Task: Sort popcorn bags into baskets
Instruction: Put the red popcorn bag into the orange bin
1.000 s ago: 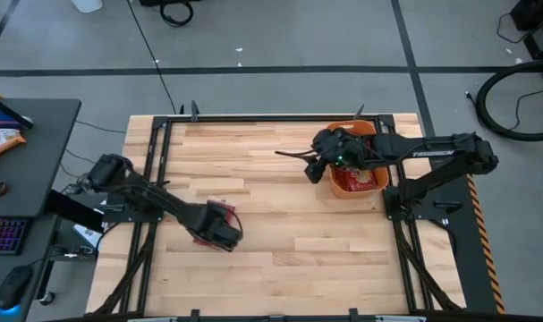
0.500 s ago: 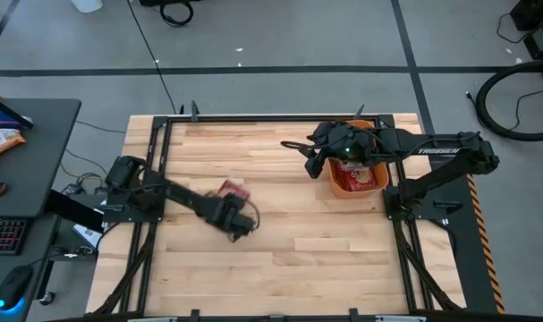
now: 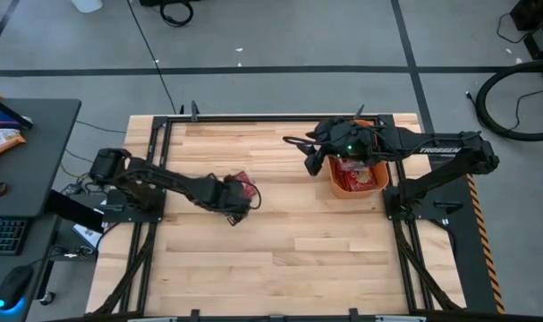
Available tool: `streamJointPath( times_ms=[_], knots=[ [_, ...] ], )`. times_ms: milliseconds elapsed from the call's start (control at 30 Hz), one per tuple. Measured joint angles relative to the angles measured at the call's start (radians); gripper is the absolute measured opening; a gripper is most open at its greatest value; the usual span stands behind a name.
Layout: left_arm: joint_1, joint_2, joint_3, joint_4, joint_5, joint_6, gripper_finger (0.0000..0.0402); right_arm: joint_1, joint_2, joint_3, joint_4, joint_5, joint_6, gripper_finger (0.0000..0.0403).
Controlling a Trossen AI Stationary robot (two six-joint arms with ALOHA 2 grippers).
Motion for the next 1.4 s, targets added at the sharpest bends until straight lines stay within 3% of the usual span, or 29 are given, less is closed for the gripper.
streamJointPath(
  times_ms=[367, 700, 867, 1200, 1400],
  knots=[
    [-0.006, 0.093, 0.0, 0.11, -0.05, 0.119, 0.0238, 0.0, 0.042, 0.001, 0.048, -0.015, -0.029, 0.0235],
    [0.036, 0.193, 0.003, 0.11, 0.016, 0.282, 0.0225, 0.018, 0.059, 0.001, 0.083, -0.056, -0.04, 0.0235],
    [0.038, 0.205, 0.005, 0.113, 0.022, 0.374, 0.018, 0.018, 0.059, 0.0, 0.107, -0.054, -0.056, 0.0235],
    [0.044, 0.199, 0.003, 0.102, 0.007, 0.429, 0.0033, 0.018, 0.058, 0.0, 0.134, -0.077, -0.101, 0.0235],
    [0.056, 0.163, -0.003, 0.089, 0.048, 0.464, 0.0019, 0.018, 0.058, -0.025, 0.112, -0.173, -0.313, 0.0235]
  ],
)
